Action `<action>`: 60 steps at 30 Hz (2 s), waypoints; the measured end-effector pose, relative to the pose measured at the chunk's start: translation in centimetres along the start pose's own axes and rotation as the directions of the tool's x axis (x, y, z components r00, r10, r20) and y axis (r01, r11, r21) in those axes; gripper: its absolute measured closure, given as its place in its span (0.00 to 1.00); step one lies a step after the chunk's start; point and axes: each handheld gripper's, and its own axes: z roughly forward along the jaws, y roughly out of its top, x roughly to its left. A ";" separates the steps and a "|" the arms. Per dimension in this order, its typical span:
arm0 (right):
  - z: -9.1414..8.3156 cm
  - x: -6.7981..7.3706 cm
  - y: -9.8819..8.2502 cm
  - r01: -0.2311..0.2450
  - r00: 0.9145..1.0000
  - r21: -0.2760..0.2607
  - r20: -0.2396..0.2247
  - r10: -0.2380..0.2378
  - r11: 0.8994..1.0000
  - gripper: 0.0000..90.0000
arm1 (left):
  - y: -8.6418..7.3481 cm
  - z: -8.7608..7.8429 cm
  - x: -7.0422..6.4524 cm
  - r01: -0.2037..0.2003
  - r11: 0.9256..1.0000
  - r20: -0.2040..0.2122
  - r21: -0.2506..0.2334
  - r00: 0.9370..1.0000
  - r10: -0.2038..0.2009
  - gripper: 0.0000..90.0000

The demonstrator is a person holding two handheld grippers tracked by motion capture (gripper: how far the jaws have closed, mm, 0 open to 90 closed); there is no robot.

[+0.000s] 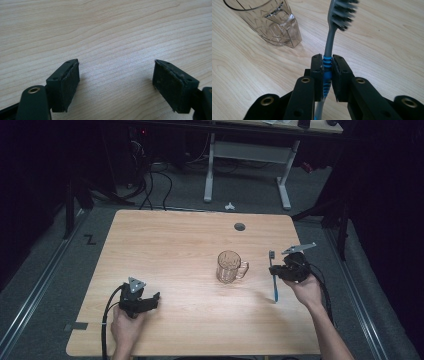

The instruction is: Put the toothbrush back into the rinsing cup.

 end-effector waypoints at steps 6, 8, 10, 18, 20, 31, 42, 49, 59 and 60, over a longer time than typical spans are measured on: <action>-0.4 0.6 0.1 0.007 1.000 -0.032 -0.009 -0.008 0.999 0.89 | 0.0 0.0 0.0 0.000 1.000 0.000 0.000 1.000 0.000 0.25; -0.5 0.7 0.1 0.007 1.000 -0.042 -0.013 -0.007 0.999 0.89 | 0.0 0.0 0.0 0.000 1.000 0.000 0.000 1.000 0.000 0.25; -0.6 0.7 0.1 0.006 1.000 -0.051 -0.022 -0.007 0.999 0.89 | 0.0 0.0 0.0 0.000 1.000 0.000 0.000 1.000 0.000 0.25; -1.0 1.2 0.2 -0.003 0.999 -0.086 -0.045 -0.001 0.996 0.89 | 0.0 0.0 0.0 0.000 1.000 0.000 0.000 1.000 0.000 0.25; -1.0 1.3 0.3 -0.003 0.999 -0.091 -0.048 -0.001 0.996 0.89 | 0.0 0.0 0.0 0.000 1.000 0.000 0.000 1.000 0.000 0.25; -1.5 1.3 0.4 -0.013 0.998 -0.123 -0.063 0.006 0.992 0.89 | 0.0 0.0 0.0 0.000 1.000 0.000 0.000 1.000 0.000 0.25; -2.2 1.8 1.4 -0.011 0.997 -0.165 -0.073 -0.001 0.986 0.89 | 0.0 0.0 0.0 0.000 1.000 0.000 0.000 1.000 0.000 0.25; -2.6 2.2 2.1 0.000 0.997 -0.187 -0.073 -0.014 0.982 0.89 | 0.0 0.0 0.0 0.000 1.000 0.000 0.000 1.000 0.000 0.25; -3.2 2.6 3.0 0.007 0.997 -0.230 -0.079 -0.026 0.973 0.89 | 0.0 0.0 0.0 0.001 1.000 0.001 -0.001 1.000 -0.001 0.25; -3.3 2.6 3.1 0.004 0.997 -0.232 -0.079 -0.023 0.973 0.89 | 0.0 0.0 0.0 0.000 1.000 0.001 0.000 1.000 0.000 0.25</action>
